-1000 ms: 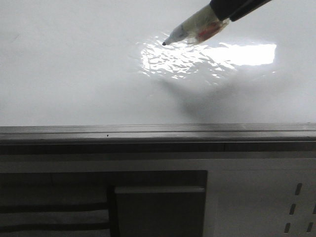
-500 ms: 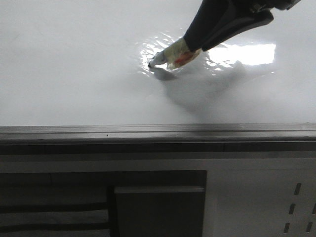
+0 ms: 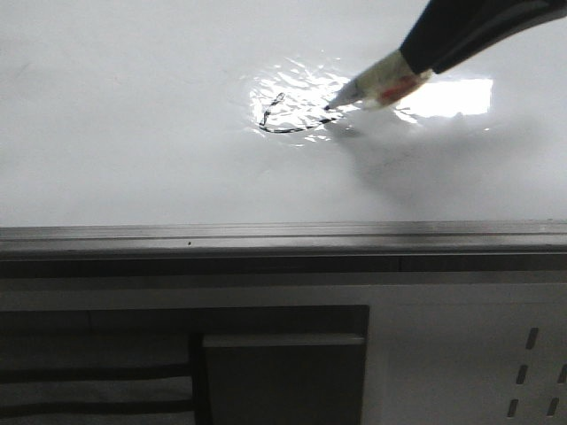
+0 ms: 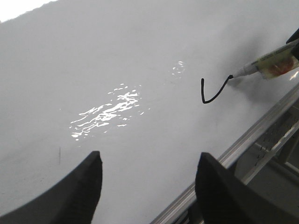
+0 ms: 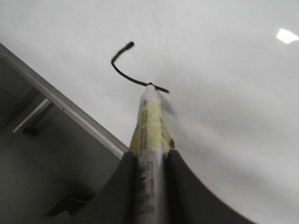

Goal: Write number 4 on whiteboard

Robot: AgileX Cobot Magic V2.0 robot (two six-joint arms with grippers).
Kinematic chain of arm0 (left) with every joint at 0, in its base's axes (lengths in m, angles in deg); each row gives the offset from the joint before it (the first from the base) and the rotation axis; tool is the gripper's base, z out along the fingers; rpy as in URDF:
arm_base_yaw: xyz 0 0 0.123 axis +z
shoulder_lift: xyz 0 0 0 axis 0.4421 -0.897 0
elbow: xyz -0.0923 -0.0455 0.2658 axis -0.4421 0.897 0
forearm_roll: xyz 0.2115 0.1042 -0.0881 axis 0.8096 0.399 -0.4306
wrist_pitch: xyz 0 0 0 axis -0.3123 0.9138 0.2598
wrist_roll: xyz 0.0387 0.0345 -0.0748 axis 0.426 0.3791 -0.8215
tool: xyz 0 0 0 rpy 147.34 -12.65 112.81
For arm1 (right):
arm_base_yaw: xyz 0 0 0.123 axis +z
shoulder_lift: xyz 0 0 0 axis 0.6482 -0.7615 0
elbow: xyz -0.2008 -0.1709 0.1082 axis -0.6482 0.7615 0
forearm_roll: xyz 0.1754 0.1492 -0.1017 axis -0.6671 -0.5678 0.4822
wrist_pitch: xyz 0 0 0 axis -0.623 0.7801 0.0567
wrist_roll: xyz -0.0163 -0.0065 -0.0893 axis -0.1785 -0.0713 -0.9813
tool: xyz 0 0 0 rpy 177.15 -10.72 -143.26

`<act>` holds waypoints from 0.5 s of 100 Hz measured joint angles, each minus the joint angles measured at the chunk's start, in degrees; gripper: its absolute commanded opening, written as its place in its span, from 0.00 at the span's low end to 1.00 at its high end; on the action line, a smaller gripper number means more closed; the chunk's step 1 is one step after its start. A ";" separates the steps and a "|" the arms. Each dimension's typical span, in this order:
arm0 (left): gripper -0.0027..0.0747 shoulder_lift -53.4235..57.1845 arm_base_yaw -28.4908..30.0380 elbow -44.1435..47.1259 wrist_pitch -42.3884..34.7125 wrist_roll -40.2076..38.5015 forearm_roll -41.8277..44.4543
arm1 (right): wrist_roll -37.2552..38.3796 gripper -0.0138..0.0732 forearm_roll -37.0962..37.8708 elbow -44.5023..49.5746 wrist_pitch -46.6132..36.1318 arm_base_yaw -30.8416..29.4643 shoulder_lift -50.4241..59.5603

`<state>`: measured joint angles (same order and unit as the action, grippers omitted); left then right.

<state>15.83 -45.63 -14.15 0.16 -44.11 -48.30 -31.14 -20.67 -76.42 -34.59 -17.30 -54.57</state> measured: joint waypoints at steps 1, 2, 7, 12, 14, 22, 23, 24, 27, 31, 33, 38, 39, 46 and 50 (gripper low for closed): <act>0.56 0.00 0.00 0.00 0.00 0.00 0.00 | 0.00 0.11 0.00 -0.13 -0.31 0.15 0.00; 0.56 0.00 0.00 0.00 0.00 0.00 0.00 | 0.00 0.11 0.00 -0.14 -0.45 0.41 0.00; 0.56 0.00 0.00 0.00 0.00 0.00 0.00 | -0.12 0.11 0.00 -0.39 -1.55 1.03 0.00; 0.56 0.00 0.00 0.00 -0.03 0.00 0.00 | -0.21 0.11 0.10 -0.61 -2.29 1.28 -0.14; 0.56 0.00 0.00 0.00 -0.13 0.00 0.00 | -0.21 0.11 0.26 -0.61 -2.44 1.26 -0.45; 0.56 0.00 0.00 0.00 -0.13 0.00 0.00 | -0.21 0.11 0.74 -0.75 -2.84 1.00 -2.06; 0.56 0.00 0.00 0.00 -0.13 0.00 0.00 | -0.21 0.11 0.84 -0.79 -2.84 0.88 -2.23; 0.56 0.00 0.00 0.00 -0.13 0.00 0.00 | -0.21 0.11 0.79 -0.79 -2.84 0.74 -2.62; 0.56 0.00 0.00 0.00 -0.13 0.00 0.00 | -0.24 0.11 0.88 -0.89 -2.25 0.40 -3.40; 0.56 0.00 0.00 0.00 -0.13 0.00 0.00 | -0.46 0.11 0.24 -1.14 -1.23 0.37 -4.22; 0.56 0.00 0.00 0.00 -0.13 0.00 0.00 | -0.47 0.11 0.00 -1.15 -0.40 0.37 -4.49; 0.56 0.00 0.00 0.00 -0.13 0.00 0.00 | -0.82 0.11 -0.26 -1.25 1.84 0.50 -4.89; 0.56 0.00 0.00 0.00 -0.13 0.00 0.00 | -0.83 0.11 -0.26 -1.25 2.62 0.51 -4.89; 0.56 0.00 0.00 0.00 -0.13 0.00 0.00 | -1.73 0.11 0.40 -1.25 5.67 1.15 -5.14; 0.56 0.00 0.00 0.00 0.14 0.00 0.00 | -2.30 0.11 1.04 -1.25 6.39 1.63 -4.83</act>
<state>15.83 -45.63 -14.15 0.30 -44.11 -48.30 -33.43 -19.63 -77.67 -28.21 -15.67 -59.40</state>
